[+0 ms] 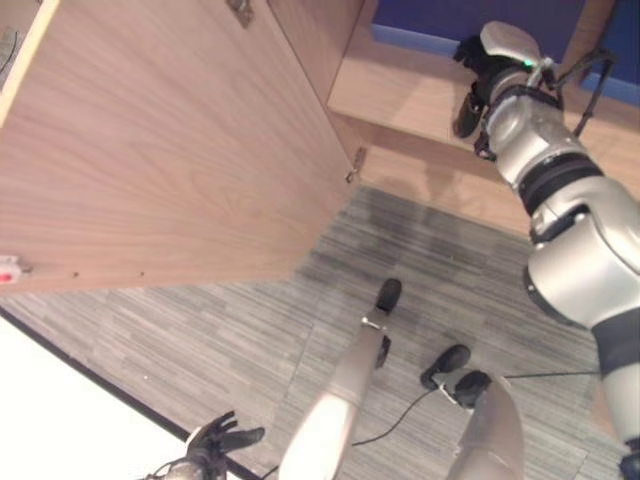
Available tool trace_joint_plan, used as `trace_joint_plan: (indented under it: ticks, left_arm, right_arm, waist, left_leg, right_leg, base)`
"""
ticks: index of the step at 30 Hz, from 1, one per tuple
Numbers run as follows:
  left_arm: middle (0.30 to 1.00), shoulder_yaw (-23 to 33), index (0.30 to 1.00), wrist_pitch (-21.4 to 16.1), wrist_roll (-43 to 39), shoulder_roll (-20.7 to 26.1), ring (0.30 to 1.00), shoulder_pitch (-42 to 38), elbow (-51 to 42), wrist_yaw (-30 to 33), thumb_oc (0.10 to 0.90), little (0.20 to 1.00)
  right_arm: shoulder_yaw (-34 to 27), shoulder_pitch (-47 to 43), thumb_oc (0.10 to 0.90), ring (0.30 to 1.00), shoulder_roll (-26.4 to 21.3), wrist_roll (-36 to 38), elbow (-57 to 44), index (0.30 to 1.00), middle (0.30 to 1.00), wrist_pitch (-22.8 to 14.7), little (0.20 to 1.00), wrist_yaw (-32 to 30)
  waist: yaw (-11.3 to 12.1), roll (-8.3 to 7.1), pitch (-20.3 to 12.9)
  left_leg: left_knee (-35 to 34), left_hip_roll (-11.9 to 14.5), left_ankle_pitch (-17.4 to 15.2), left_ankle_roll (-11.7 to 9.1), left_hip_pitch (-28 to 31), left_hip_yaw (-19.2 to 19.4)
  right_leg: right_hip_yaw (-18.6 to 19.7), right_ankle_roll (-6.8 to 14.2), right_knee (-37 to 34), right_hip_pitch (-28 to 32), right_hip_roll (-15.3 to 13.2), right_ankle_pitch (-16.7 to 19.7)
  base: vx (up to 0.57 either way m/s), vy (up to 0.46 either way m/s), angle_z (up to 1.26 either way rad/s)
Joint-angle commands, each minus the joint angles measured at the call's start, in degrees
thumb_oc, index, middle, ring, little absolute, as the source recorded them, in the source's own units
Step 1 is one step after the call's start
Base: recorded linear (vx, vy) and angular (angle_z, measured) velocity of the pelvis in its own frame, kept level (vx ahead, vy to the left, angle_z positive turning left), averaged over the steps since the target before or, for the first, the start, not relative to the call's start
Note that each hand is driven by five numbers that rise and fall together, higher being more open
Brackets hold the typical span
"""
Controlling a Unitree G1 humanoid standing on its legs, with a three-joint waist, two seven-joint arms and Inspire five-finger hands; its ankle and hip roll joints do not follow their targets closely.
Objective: Put the empty folder in the office cabinet
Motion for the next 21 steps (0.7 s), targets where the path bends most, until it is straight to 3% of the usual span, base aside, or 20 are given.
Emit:
trace_joint_plan:
  ticks: [1, 7, 13, 21]
  left_arm:
    - [0.9, 1.44, 0.9, -0.5, 0.88, 2.17, 0.9, 0.55, 6.56, 3.2, 0.8, 0.9]
    - [0.9, 1.85, 0.9, -1.46, 2.13, 0.64, 0.9, -2.29, 8.11, 4.53, 0.8, 0.9]
    - [0.9, 2.89, 0.9, -1.89, 3.28, -0.3, 0.9, -4.05, 10.47, 4.75, 0.8, 0.9]
    - [0.9, 6.88, 0.9, -1.73, 7.34, -1.86, 0.9, -2.66, 14.34, 4.46, 0.8, 0.9]
  right_arm:
    - [4.54, -4.87, 0.8, 0.9, -5.47, -6.94, -0.48, 0.9, 0.9, 0.63, 0.9, -6.55]
    - [3.49, 1.5, 0.8, 0.9, -3.2, -16.16, -7.17, 0.9, 0.9, 0.79, 0.9, -9.66]
    - [0.84, 8.25, 0.8, 0.9, -0.82, -17.93, -8.08, 0.9, 0.9, 0.18, 0.9, -9.07]
    - [1.99, 16.55, 0.8, 0.9, 2.11, -25.96, -12.84, 0.9, 0.9, -2.08, 0.9, -7.17]
  waist:
    - [1.05, 0.08, 1.95]
    - [-0.96, -2.04, 1.18]
    - [-2.55, -4.04, 0.25]
    - [-4.87, -7.05, -1.9]
  left_leg:
    - [-2.15, 0.65, -7.43, 1.12, 4.03, 2.32]
    - [-7.91, 2.08, -5.72, 0.59, 10.95, 2.84]
    - [-13.15, 3.23, -4.15, -0.07, 18.65, 3.13]
    - [-17.98, 5.1, -3.53, -0.97, 29.52, 3.89]
  right_leg:
    - [1.75, 2.52, -7.73, 4.93, 3.79, 2.04]
    - [1.5, 3.17, -15.54, 11.71, 5.86, 4.68]
    - [1.36, 3.56, -22.55, 19.21, 7.74, 6.84]
    - [2.17, 3.89, -31.3, 29.88, 10.36, 9.14]
  base:
    - [-0.01, 0.013, -0.04]
    - [0.0, 0.003, -0.11]
    - [0.03, 0.001, -0.21]
    - [0.04, -0.013, -0.24]
